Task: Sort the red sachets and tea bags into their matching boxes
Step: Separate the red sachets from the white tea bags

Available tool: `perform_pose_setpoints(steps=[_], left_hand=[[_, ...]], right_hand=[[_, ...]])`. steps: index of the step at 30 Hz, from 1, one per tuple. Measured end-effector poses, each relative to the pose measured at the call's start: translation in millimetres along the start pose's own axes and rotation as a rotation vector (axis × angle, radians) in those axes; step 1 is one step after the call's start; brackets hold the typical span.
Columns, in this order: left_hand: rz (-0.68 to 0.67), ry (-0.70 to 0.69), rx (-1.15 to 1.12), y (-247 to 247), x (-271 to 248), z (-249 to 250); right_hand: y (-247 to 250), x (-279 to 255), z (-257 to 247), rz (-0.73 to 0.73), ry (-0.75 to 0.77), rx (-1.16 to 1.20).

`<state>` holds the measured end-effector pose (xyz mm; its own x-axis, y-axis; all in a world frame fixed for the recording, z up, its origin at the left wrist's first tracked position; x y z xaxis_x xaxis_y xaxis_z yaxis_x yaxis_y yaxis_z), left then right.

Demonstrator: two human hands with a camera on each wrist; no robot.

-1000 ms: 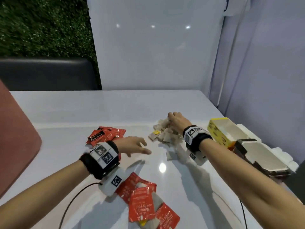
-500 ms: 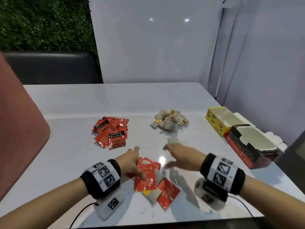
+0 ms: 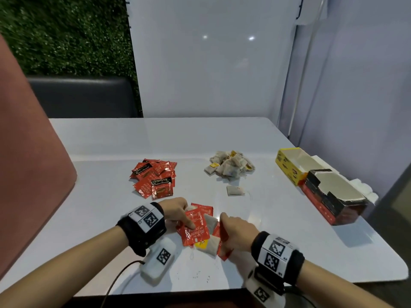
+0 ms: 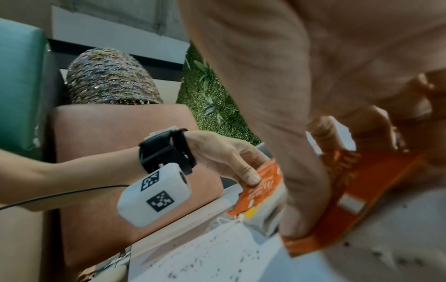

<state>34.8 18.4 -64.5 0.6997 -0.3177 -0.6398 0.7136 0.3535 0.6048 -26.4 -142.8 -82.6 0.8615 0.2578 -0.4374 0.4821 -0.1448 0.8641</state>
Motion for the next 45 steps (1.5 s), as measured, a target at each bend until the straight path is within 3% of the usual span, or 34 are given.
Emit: perform_pose_setpoints(steps=[9, 17, 20, 25, 29, 36, 39, 45], left_hand=[[0.079, -0.098, -0.152, 12, -13, -8], [0.438, -0.328, 0.052, 47, -55, 21], [0.514, -0.342, 0.135, 52, -61, 28], [0.615, -0.366, 0.078, 63, -66, 25], [0.589, -0.372, 0.11, 58, -65, 26], [0.633, -0.411, 0.315, 43, -57, 49], [0.64, -0.43, 0.365, 38, -53, 58], [0.607, -0.453, 0.257, 45, -60, 53]], right_hand=[[22, 1, 34, -0.003, -0.006, 0.235], [53, -2, 55, 0.176, -0.009, 0.327], [49, -1, 54, 0.203, -0.011, 0.294], [39, 0, 58, 0.207, -0.018, 0.288], [44, -5, 58, 0.286, 0.025, 0.347], [85, -27, 21, 0.474, 0.403, 0.911], [97, -26, 4, 0.557, 0.487, 0.875], [87, -8, -3, 0.58, 0.476, 0.815]])
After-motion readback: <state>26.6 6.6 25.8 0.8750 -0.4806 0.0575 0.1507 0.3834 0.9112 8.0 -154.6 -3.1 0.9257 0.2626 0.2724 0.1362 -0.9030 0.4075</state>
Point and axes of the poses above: each hand's wrist, its own x-axis towards the middle knuckle, its own y-axis out of the back of the hand, z = x × y, the point moved 4 cm from there along x, towards the middle knuckle, and after that the axes turned 8 degrees about -z, right-handed, at the moved point
